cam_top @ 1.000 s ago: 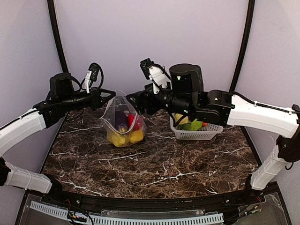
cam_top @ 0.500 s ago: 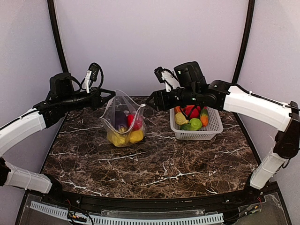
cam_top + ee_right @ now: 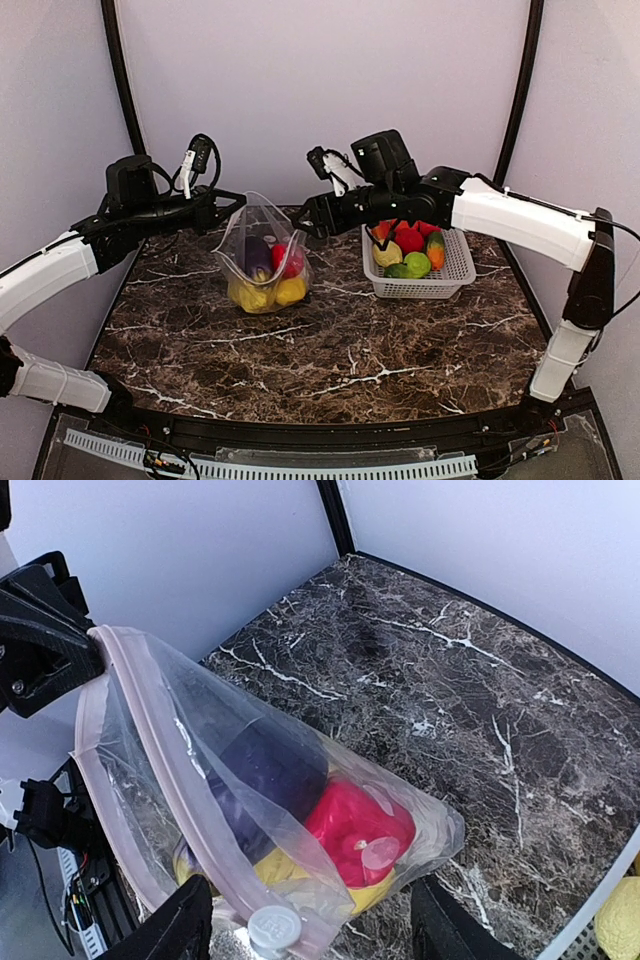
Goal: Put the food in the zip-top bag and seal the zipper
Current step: Pass from the left arm to the right
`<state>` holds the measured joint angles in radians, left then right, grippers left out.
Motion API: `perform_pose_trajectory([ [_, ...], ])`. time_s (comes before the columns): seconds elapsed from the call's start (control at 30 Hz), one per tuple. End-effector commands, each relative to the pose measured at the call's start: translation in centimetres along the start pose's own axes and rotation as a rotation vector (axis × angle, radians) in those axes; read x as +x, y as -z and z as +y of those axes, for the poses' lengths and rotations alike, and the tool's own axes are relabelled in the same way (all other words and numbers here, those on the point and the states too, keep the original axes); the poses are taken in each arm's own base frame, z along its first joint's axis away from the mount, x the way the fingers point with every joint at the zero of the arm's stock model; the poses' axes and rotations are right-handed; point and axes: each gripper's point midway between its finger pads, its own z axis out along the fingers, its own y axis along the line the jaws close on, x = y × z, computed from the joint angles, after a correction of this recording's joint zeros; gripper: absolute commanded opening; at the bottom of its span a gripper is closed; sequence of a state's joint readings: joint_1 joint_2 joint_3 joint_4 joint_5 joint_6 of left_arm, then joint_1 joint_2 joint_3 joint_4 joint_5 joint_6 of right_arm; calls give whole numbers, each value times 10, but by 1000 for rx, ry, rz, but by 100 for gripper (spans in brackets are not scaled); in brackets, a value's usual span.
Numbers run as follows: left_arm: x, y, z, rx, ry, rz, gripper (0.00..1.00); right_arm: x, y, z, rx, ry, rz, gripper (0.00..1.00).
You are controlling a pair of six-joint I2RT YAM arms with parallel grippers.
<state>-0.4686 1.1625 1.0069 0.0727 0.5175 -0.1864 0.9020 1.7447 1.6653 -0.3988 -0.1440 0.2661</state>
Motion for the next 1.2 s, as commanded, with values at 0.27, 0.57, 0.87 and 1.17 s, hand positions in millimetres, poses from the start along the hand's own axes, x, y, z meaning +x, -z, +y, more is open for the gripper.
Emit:
perform_pose_trajectory([
  [0.27,-16,8,-9,14,-41,-51,1,-3,-14,16,-32,11,12,62],
  [0.57,-15,7,-8,10,-39,-47,1,-8,-11,13,8,-15,12,33],
  [0.87,-12,5,-5,0,-39,-26,1,-38,14,18,29,-9,-61,0],
  [1.17,-7,5,0,-33,-33,32,4,-42,23,17,50,32,-61,0],
])
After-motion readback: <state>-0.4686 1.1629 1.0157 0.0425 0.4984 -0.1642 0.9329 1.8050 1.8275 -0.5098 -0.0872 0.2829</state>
